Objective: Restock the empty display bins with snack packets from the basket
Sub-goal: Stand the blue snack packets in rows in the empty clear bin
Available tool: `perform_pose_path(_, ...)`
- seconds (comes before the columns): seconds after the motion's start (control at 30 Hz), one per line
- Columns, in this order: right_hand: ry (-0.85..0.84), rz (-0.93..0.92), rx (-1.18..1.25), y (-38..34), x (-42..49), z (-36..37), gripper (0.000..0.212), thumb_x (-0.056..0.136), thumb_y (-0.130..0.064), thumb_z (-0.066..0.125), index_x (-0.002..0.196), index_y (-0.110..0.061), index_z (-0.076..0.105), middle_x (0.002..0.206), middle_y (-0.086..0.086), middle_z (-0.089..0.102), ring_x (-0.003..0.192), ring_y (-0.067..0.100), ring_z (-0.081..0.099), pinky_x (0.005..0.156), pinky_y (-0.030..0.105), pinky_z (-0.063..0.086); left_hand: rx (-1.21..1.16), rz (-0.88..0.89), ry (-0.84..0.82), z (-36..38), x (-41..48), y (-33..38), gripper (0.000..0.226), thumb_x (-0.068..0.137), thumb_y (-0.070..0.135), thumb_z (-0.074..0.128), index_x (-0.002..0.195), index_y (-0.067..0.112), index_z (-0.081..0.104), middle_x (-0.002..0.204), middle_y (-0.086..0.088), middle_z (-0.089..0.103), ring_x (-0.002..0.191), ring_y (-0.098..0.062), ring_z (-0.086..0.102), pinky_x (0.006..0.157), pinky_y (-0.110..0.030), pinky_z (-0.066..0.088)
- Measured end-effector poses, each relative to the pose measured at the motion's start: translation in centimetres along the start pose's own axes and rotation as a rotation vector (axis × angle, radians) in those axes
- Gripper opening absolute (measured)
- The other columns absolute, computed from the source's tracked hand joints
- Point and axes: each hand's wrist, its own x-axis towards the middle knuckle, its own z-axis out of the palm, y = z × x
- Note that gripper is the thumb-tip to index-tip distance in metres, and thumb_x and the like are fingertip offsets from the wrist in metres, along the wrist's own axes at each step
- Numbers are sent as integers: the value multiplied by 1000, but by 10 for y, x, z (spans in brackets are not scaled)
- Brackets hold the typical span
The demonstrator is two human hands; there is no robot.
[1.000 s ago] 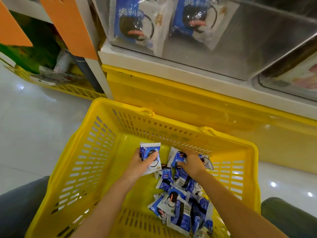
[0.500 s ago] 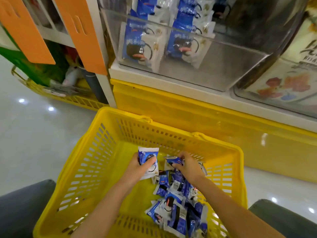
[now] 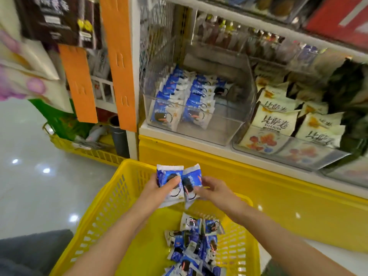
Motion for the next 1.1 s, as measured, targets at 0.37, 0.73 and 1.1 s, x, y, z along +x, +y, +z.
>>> perform_pose_path(0.37, 480, -424, -239, -159, 32, -93, 21, 88, -11, 62, 109, -13, 61, 99, 4, 68, 81, 9, 64, 77, 25, 56, -26, 187, -40, -32, -12, 138, 23, 81, 45, 63, 102, 40, 56, 98, 26, 64, 78, 18, 59, 63, -8, 42)
perform_pose_path(0.73, 23, -153, -900, -179, 119, -92, 28, 79, -20, 74, 105, -13, 65, 96, -3, 61, 80, 2, 56, 62, 6, 43, -171, 111, 16, -45, 19, 156, 28, 86, 36, 60, 112, 27, 56, 100, 11, 63, 75, 7, 62, 53, -11, 45)
perform_pose_path(1.1, -58, -223, -1059, -167, 137, -91, 20, 79, -19, 74, 98, -14, 68, 90, -2, 67, 72, -4, 54, 70, 9, 43, -208, 51, -47, -33, 41, 164, 39, 83, 36, 65, 120, 25, 56, 111, 3, 67, 104, -13, 63, 94, -36, 49)
